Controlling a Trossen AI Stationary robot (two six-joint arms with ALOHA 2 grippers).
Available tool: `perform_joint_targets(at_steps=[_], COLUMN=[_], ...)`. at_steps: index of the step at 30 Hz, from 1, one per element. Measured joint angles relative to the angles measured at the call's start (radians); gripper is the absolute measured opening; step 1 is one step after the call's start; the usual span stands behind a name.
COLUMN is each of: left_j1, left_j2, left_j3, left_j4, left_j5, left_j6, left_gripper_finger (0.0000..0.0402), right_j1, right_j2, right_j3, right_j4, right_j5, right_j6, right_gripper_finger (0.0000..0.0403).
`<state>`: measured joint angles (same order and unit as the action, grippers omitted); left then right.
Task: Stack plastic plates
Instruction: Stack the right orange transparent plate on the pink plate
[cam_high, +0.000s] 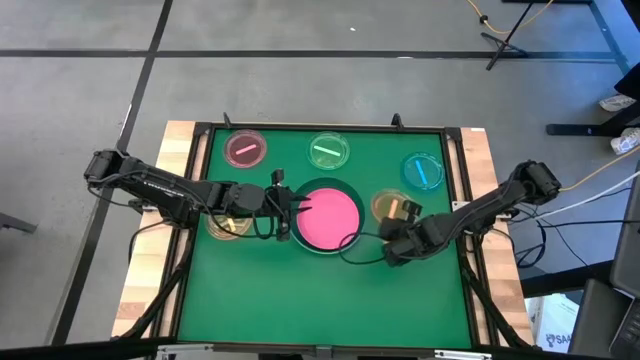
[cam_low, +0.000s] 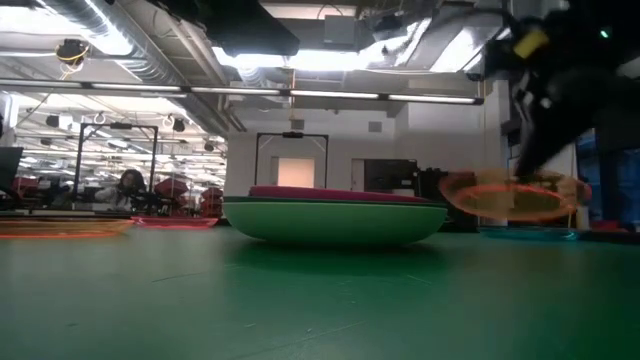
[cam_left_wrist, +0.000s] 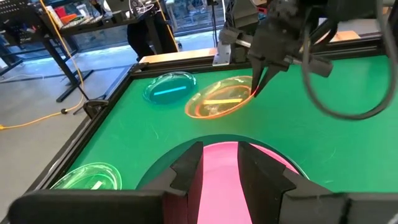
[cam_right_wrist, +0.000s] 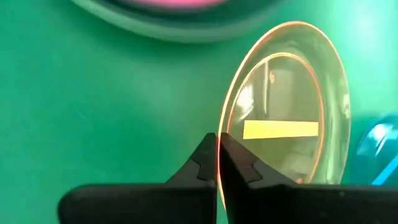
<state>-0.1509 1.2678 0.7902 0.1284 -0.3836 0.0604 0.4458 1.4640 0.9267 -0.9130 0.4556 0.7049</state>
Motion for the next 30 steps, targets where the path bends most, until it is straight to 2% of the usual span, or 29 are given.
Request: perform_joint_targets(at_steps=[5, 10, 15, 19, 30], left_j1=[0.0, 0.0, -0.01, -0.034, -0.081], left_j2=[0.0, 0.0, -0.006, -0.063, -0.299], left_j3=[0.0, 0.0, 0.0, -0.003, -0.141], left_j4=[0.0, 0.0, -0.007, -0.018, 0.015], left_j5=[0.011, 0.011, 0.011, 0.01, 0.002], left_j6=[0.002, 0.024, 0.038, 0.055, 0.052], left_gripper_finger=[0.0092, 0.0092, 0.0093, 0.0093, 0.0093], right_j1=[0.0, 0.0, -0.001, -0.005, -0.1], right_j2=[0.0, 0.0, 0.0, 0.01, 0.123], right_j3=[0.043, 0.043, 0.043, 0.043, 0.042], right_j4=[0.074, 0.235, 0.441, 0.587, 0.801], right_j5=[0.08, 0.118, 0.121, 0.117, -0.056], right_j6=[-0.106, -0.247, -0.437, -0.548, -0.635], right_gripper_finger=[0.0001, 0.0001, 0.0001, 0.0001, 0.0001])
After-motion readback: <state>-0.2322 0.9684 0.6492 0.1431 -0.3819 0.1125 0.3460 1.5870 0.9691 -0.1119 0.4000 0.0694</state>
